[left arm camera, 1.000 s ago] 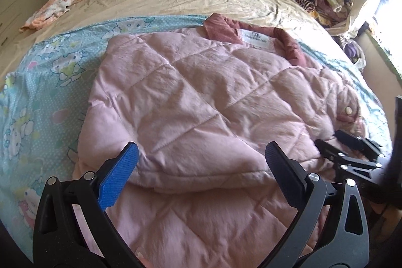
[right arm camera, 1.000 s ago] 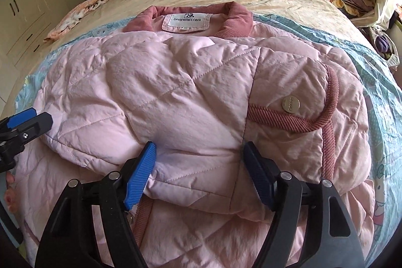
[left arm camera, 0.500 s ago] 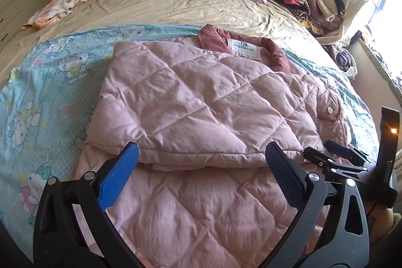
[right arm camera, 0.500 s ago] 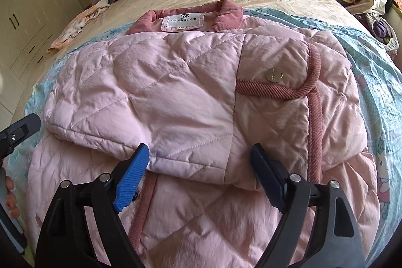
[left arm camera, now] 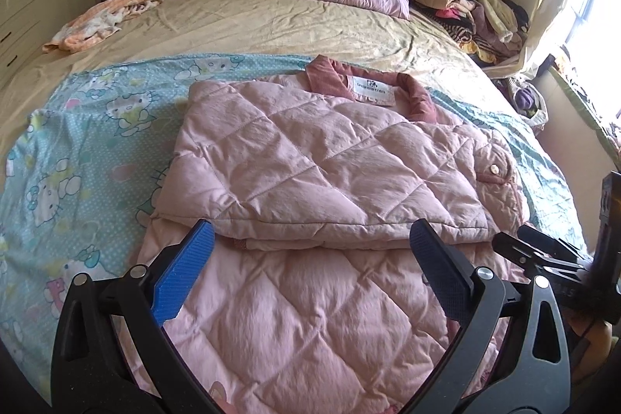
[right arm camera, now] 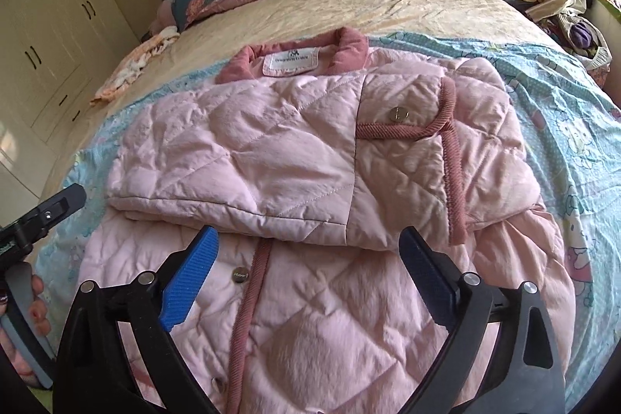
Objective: Fold large clothes
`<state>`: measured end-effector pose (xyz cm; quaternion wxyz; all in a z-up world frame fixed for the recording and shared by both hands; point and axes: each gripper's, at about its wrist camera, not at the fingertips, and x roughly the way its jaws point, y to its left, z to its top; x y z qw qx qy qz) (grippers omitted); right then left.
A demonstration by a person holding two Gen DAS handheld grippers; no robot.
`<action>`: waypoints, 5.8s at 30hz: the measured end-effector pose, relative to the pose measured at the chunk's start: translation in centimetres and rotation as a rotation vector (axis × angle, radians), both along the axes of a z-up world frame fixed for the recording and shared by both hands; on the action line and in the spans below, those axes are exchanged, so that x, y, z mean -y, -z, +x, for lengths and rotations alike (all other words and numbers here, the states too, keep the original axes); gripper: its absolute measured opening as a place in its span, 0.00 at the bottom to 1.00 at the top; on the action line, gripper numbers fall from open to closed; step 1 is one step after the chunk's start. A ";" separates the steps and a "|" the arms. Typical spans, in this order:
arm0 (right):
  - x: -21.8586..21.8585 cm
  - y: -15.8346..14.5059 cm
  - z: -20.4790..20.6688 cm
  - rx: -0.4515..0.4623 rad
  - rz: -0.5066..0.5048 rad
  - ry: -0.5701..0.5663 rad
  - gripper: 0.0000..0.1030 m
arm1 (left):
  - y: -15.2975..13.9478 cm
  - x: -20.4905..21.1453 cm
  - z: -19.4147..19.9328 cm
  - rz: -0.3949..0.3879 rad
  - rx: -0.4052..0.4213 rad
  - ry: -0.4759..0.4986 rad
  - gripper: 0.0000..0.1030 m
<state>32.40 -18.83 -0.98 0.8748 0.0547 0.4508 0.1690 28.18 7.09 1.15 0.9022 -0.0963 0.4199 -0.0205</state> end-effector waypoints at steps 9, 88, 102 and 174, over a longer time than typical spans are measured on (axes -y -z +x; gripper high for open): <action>1.2 -3.2 -2.5 0.066 0.032 0.007 0.92 | -1.3 0.9 -1.6 -0.006 0.017 0.015 0.92; 6.7 -8.2 -18.6 0.270 0.042 0.024 0.96 | -2.3 1.7 -15.9 0.010 0.134 0.023 0.92; 7.9 -4.6 -20.4 0.209 0.009 0.020 0.96 | 0.5 1.7 -18.5 0.043 0.111 0.018 0.92; 19.8 5.9 -28.1 -0.092 0.111 0.055 0.45 | 10.6 -5.9 -27.1 -0.033 -0.121 -0.036 0.64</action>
